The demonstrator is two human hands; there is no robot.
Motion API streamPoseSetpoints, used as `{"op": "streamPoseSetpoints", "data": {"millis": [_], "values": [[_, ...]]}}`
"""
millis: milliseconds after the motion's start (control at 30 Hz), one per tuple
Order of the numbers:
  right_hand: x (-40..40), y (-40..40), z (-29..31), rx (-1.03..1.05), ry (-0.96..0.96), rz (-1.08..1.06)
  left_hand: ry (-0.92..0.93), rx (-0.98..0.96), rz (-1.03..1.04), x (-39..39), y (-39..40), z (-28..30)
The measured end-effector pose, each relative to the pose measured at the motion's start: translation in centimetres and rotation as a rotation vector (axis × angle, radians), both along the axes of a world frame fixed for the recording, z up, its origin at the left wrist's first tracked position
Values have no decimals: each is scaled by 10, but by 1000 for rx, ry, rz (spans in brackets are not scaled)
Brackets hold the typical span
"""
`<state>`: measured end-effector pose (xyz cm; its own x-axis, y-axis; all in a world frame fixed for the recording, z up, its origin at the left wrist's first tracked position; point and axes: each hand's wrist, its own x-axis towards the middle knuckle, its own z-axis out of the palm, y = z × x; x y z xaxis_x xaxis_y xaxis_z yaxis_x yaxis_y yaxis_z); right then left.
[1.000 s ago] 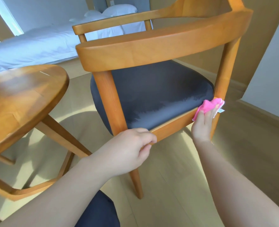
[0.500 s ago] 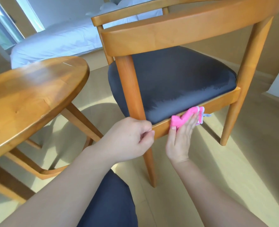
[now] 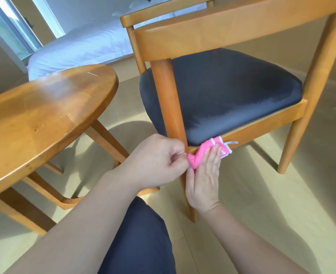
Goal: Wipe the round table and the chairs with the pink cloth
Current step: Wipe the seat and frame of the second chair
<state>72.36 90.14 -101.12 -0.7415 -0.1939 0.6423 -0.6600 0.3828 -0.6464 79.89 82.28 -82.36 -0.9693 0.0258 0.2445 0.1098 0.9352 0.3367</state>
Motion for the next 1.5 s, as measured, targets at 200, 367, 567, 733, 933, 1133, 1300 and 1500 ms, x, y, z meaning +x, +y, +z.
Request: {"op": "streamPoseSetpoints", "data": {"millis": [200, 367, 567, 733, 933, 1133, 1300, 1500], "values": [[-28, 10, 2, -20, -26, -75, 14, 15, -1, -1, -1, -3], [-81, 40, 19, -146, -40, -156, 65, 74, -20, -7, 9, -9], [-151, 92, 33, -365, -244, -185, 72, 133, -61, -11, 18, -15], [-193, 125, 37, -335, -353, -205, 54, 122, -70, -12, 16, -15], [-196, 126, 33, -318, -387, -205, 51, 118, -84, -16, 20, -16], [-183, 117, 36, -363, -387, -201, 70, 133, -56, -18, 21, -14], [-140, 82, 35, -415, -339, -181, 106, 167, -10, -15, 13, -9], [-71, 39, 24, -320, -218, -137, 113, 194, 38, -12, 1, -5]]}}
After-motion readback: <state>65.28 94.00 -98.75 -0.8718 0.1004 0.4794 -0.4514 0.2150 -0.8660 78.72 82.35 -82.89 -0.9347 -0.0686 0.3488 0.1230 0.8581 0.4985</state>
